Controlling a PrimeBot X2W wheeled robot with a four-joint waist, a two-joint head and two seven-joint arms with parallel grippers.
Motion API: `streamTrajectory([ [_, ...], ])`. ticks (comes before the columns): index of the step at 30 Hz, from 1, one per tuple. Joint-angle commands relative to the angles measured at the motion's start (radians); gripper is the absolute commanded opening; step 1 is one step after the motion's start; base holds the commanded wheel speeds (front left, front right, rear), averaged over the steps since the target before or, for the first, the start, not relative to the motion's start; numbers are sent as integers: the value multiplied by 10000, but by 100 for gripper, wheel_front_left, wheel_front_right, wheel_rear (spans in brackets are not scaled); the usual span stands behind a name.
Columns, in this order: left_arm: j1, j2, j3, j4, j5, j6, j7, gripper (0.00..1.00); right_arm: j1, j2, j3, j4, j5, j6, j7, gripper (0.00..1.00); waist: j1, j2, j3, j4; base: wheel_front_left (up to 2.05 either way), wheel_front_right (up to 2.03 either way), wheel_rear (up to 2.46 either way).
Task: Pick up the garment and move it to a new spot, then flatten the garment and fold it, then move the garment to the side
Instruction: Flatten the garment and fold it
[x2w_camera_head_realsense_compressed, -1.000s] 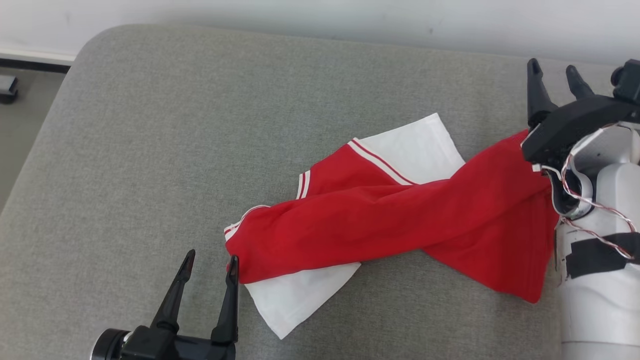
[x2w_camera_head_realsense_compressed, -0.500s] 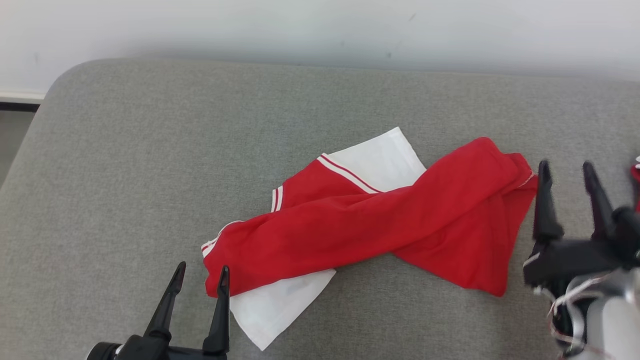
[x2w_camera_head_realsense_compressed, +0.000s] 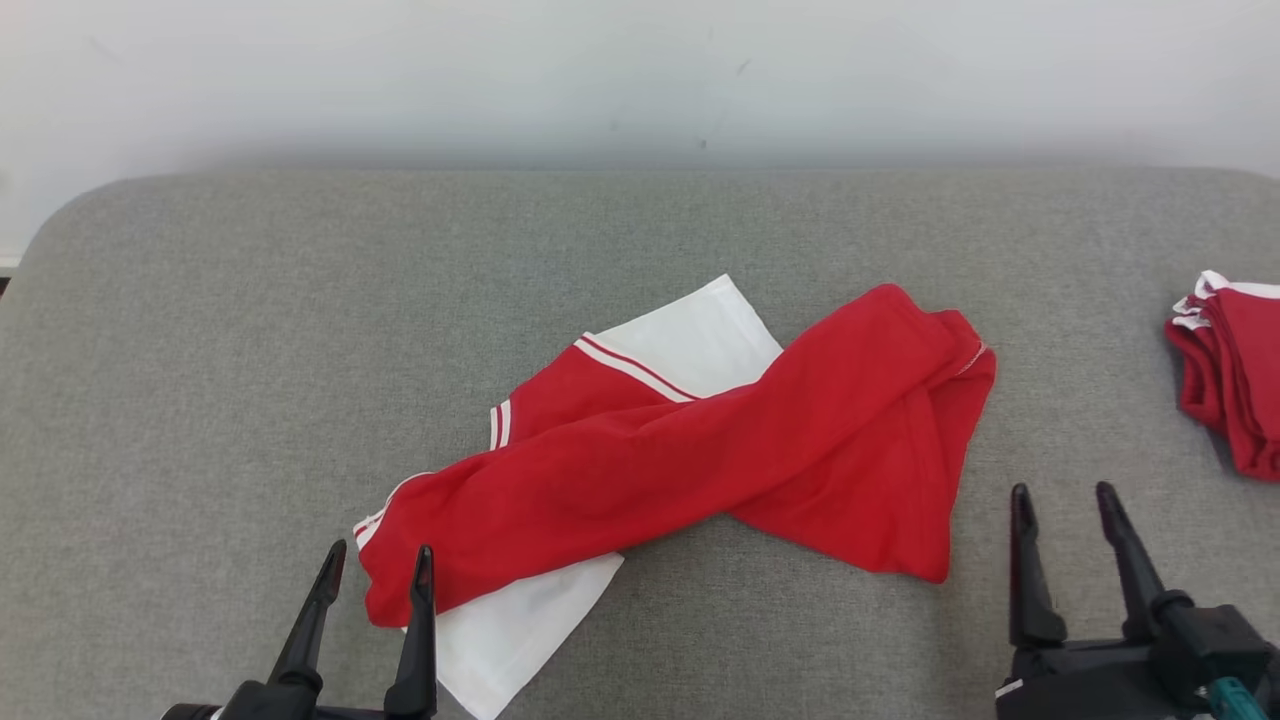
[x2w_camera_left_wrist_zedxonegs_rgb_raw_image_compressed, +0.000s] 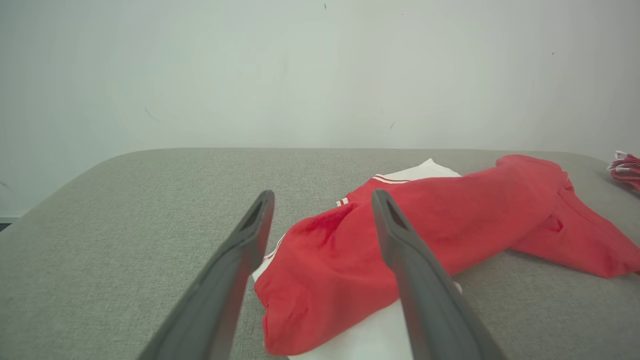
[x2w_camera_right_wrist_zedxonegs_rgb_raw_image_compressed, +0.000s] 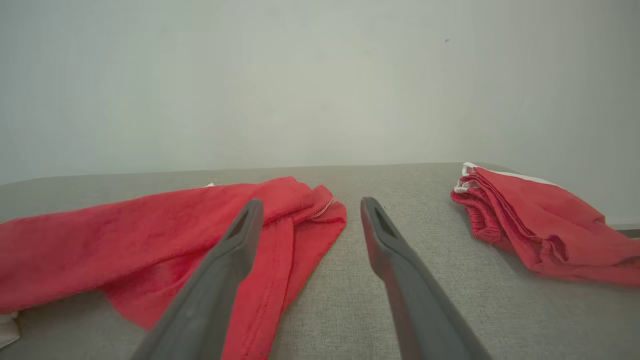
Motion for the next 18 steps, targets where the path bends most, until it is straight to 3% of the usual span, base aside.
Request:
streamTrajectory([
  [1,155,-4,54,46,62,6,-33,100,110,46,133,53,17,-26,-91,100,1,1,-141,-127,0,0,0],
  [12,-185,191,239,955,-26,16,16,100,-40,43,447,176,178,-26,-243,100,1,1,-354,-263,0,0,0],
  [18,-1098,640,255,1962,-250,-1,1061,100,-113,45,519,112,219,-26,-208,100,1,1,-248,-313,0,0,0],
])
